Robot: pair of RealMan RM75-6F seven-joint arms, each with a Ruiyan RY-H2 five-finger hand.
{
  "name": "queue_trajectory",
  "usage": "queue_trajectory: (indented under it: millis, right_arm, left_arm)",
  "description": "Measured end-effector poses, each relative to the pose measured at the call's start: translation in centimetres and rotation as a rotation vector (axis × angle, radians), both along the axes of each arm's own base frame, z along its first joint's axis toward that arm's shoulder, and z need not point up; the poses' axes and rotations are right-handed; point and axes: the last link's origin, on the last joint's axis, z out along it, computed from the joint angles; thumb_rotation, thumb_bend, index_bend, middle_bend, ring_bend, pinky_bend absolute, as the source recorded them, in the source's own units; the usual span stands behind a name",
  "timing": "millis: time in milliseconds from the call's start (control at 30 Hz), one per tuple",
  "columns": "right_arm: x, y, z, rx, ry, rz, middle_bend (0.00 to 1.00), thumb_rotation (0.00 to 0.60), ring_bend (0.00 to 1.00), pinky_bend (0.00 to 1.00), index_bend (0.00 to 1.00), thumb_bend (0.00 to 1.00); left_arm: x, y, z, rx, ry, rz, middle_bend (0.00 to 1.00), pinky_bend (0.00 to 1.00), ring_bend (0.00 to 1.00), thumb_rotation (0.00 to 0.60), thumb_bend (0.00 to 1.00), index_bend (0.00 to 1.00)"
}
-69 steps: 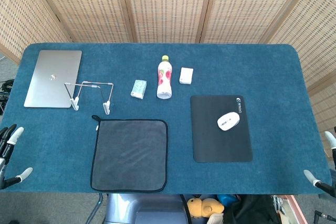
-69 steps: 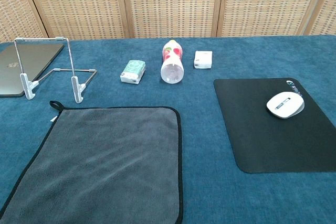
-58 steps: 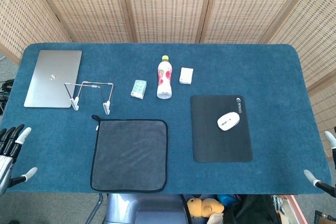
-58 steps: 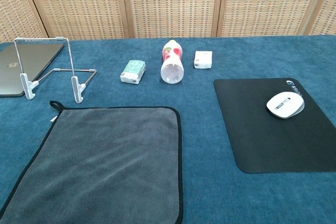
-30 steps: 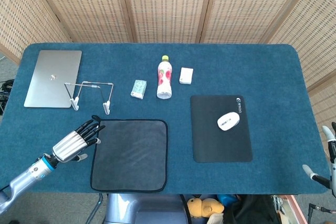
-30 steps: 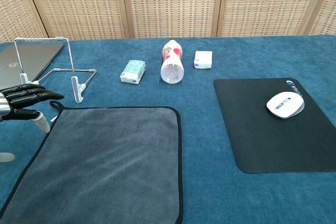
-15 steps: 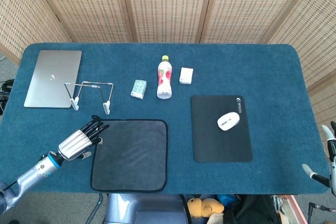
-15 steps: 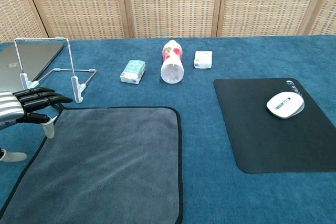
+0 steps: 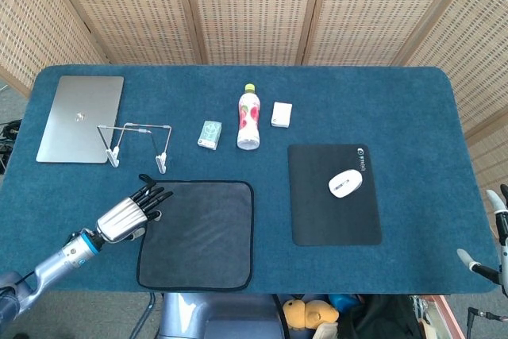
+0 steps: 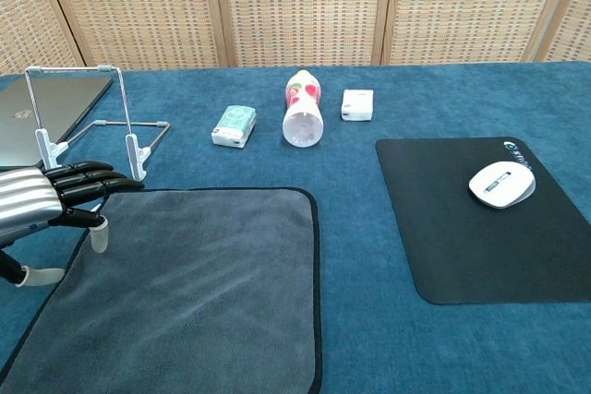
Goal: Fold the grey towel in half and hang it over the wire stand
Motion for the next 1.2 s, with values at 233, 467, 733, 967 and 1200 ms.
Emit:
queue_trajectory:
  millis: [233,467,733,967,1200]
  right_arm:
    - [0.0,0.1,0.1,0.001,-0.004,0.003,0.0,0.6,0.0,0.0,0.0,0.0]
    - [0.0,0.2,0.2,0.004,-0.008,0.005,0.0,0.6,0.0,0.0,0.0,0.0]
    - [0.1,0.3,0.2,0.007,-0.008,0.006,0.0,0.6,0.0,0.0,0.0,0.0]
    - [0.1,0.4,0.2,0.012,-0.008,0.009,0.0,0.6,0.0,0.0,0.0,0.0]
    - [0.1,0.4,0.2,0.019,-0.013,0.01,0.0,0.6,0.0,0.0,0.0,0.0]
  left_arm:
    - [0.1,0.0,-0.1,-0.003,0.012,-0.017,0.0,0.0,0.0,0.6,0.32,0.46]
    - [0.3,0.0,0.0,0.002,0.018,-0.031,0.0,0.0,0.0,0.6,0.37,0.52]
    - [0.3,0.0,0.0,0.007,0.02,-0.032,0.0,0.0,0.0,0.6,0.38,0.57]
    - [0.6,0.0,0.0,0.027,0.015,-0.055,0.0,0.0,0.0,0.6,0.41,0.63]
    - [1.4,0.3,-0.2,0.034,-0.003,-0.078,0.0,0.0,0.0,0.6,0.41,0.66]
